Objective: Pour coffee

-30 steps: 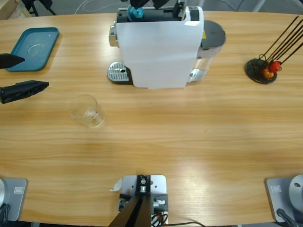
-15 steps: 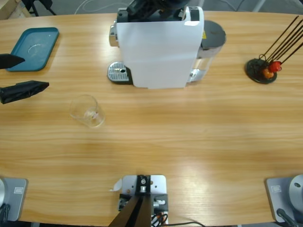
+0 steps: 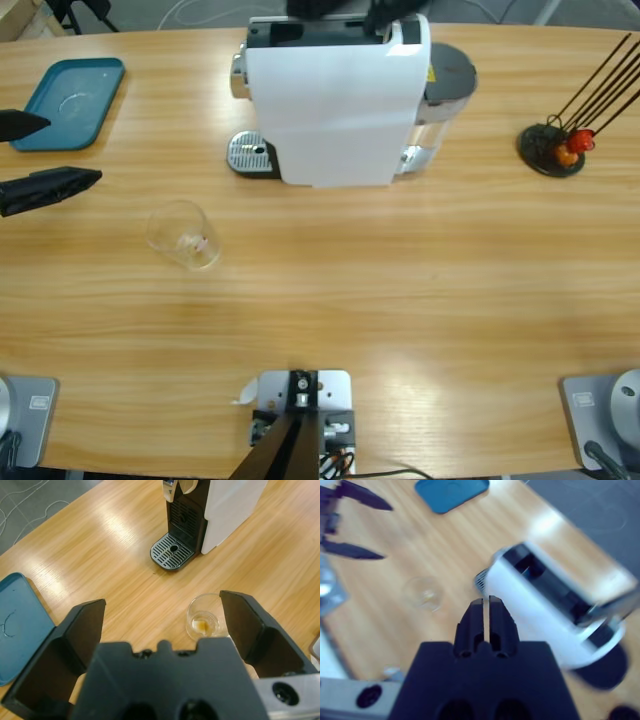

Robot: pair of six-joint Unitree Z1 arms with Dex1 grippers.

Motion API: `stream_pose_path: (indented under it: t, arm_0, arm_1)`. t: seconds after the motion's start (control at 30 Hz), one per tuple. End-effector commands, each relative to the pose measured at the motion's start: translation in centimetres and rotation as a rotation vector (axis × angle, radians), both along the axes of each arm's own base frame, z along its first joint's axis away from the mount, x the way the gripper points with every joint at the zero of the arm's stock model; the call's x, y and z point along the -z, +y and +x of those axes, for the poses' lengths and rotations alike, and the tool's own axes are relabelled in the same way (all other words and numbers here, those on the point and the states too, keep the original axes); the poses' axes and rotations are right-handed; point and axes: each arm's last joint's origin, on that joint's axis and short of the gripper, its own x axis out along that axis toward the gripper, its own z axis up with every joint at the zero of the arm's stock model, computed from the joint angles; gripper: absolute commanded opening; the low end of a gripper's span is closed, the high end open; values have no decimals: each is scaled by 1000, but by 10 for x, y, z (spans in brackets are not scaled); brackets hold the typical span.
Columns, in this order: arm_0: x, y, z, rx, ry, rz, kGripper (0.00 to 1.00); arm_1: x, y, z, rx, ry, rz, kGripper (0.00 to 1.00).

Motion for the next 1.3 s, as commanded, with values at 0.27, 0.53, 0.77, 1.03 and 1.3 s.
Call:
stream_pose_path:
  t: [0.27, 0.53, 0.77, 1.03, 1.3]
  arm_0:
    - [-13, 8, -9, -29, -22, -63, 1000]
    - [-14, 14, -17, -32, -21, -81, 1000]
    - [-11, 12, -14, -39, 5, -54, 1000]
    - [-5, 10, -12, -40, 26, -37, 1000]
    - [-5, 9, -10, -41, 30, -32, 1000]
  arm_1:
    - [23, -120, 1, 825, 68, 572, 416]
    - [56, -68, 86, 834, 171, 546, 0]
    - [44, -28, 89, 751, 210, 606, 0]
    - [27, 13, 60, 633, 234, 645, 0]
    - [76, 53, 81, 598, 322, 531, 0]
